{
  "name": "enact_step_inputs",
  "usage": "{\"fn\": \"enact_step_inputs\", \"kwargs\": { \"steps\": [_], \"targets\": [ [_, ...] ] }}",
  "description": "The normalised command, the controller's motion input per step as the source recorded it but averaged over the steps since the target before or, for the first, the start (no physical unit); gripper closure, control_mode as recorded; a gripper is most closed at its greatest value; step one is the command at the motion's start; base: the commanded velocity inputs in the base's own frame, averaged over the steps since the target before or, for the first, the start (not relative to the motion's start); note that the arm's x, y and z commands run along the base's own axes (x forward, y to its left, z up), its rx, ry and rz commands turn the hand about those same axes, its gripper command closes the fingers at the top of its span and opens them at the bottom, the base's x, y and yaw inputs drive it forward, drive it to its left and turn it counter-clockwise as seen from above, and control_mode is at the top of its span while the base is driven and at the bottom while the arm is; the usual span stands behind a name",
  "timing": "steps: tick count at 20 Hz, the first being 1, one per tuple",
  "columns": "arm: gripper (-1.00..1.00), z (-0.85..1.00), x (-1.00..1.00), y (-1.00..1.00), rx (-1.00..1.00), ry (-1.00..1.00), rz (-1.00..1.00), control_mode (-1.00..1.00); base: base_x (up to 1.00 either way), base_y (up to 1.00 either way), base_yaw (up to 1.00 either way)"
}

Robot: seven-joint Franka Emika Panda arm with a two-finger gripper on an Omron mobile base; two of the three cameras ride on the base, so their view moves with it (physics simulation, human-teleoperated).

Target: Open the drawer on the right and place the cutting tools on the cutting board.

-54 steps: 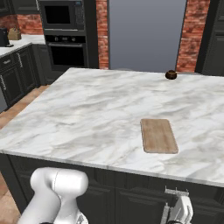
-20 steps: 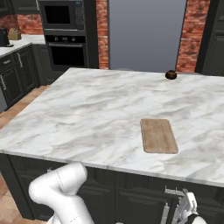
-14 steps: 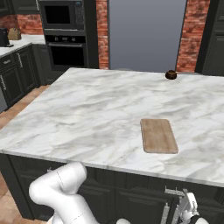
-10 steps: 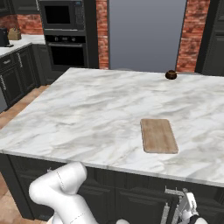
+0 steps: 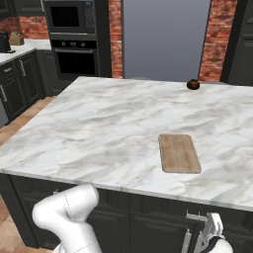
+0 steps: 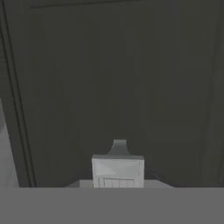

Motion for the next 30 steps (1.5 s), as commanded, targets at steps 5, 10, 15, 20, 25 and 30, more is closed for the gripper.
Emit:
{"fn": "enact_step_inputs", "kwargs": {
  "steps": [5,10,15,20,25,30],
  "targets": [
    [1.00,-0.12,-0.65,-0.10,0.00,0.00,0.00,-1.00,0.00,0.00,0.00],
    [1.00,-0.27,-1.00,-0.31,0.00,0.00,0.00,-1.00,0.00,0.00,0.00],
    [1.00,-0.36,-1.00,-0.35,0.00,0.00,0.00,-1.00,0.00,0.00,0.00],
    [1.00,-0.44,-1.00,-0.31,0.00,0.00,0.00,-1.00,0.00,0.00,0.00],
    [1.00,-0.46,-1.00,-0.31,0.00,0.00,0.00,-1.00,0.00,0.00,0.00],
    [1.00,-0.51,-1.00,-0.30,0.00,0.00,0.00,-1.00,0.00,0.00,0.00]
  ]
}}
